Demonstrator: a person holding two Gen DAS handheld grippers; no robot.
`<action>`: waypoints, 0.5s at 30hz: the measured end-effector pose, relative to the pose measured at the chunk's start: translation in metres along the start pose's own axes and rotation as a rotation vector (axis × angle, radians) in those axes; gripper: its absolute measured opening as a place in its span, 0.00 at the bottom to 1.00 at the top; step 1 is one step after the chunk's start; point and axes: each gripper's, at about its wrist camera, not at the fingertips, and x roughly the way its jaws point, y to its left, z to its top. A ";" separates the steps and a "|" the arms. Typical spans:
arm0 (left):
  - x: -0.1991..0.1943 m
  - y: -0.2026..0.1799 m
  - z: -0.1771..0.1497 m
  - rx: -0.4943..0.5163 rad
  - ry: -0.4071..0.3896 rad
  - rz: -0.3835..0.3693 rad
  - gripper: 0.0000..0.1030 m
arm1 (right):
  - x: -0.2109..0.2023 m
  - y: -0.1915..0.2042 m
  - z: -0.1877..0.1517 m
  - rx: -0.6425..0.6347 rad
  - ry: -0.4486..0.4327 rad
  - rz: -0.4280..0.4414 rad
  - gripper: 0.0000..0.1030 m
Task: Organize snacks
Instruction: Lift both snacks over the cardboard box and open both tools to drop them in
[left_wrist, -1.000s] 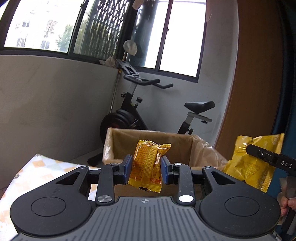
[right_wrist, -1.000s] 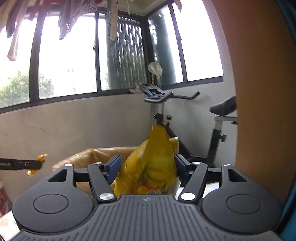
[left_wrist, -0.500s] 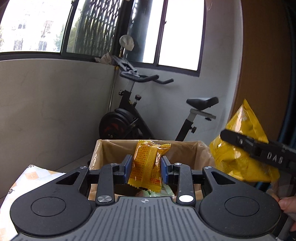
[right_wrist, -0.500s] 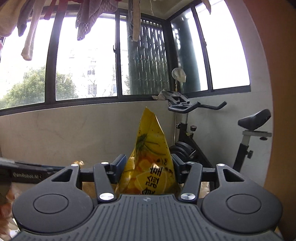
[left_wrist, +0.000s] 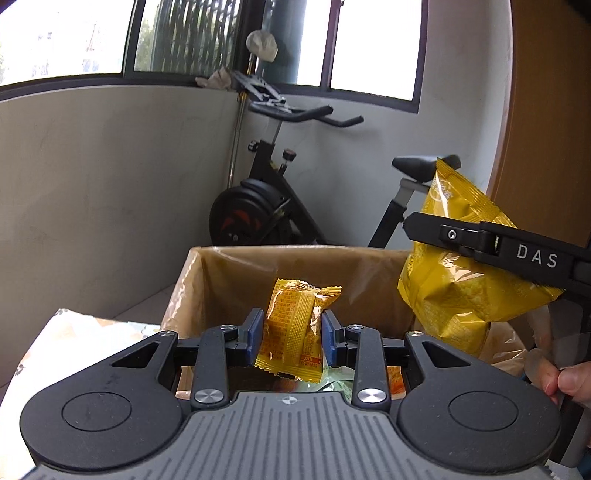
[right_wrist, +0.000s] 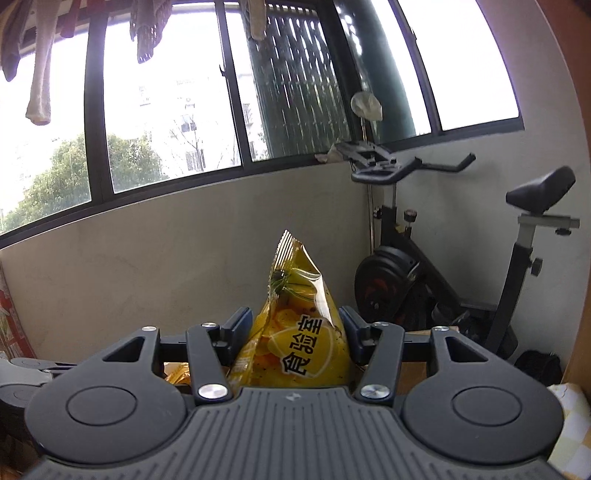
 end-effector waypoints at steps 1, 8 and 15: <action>0.001 0.000 -0.001 0.000 0.005 0.001 0.34 | 0.002 -0.001 -0.002 0.010 0.012 0.002 0.53; 0.013 0.006 -0.006 0.004 0.049 0.007 0.35 | 0.017 -0.009 -0.029 0.086 0.125 0.010 0.53; 0.007 0.009 -0.009 0.012 0.039 0.027 0.63 | 0.016 -0.016 -0.032 0.111 0.180 -0.033 0.72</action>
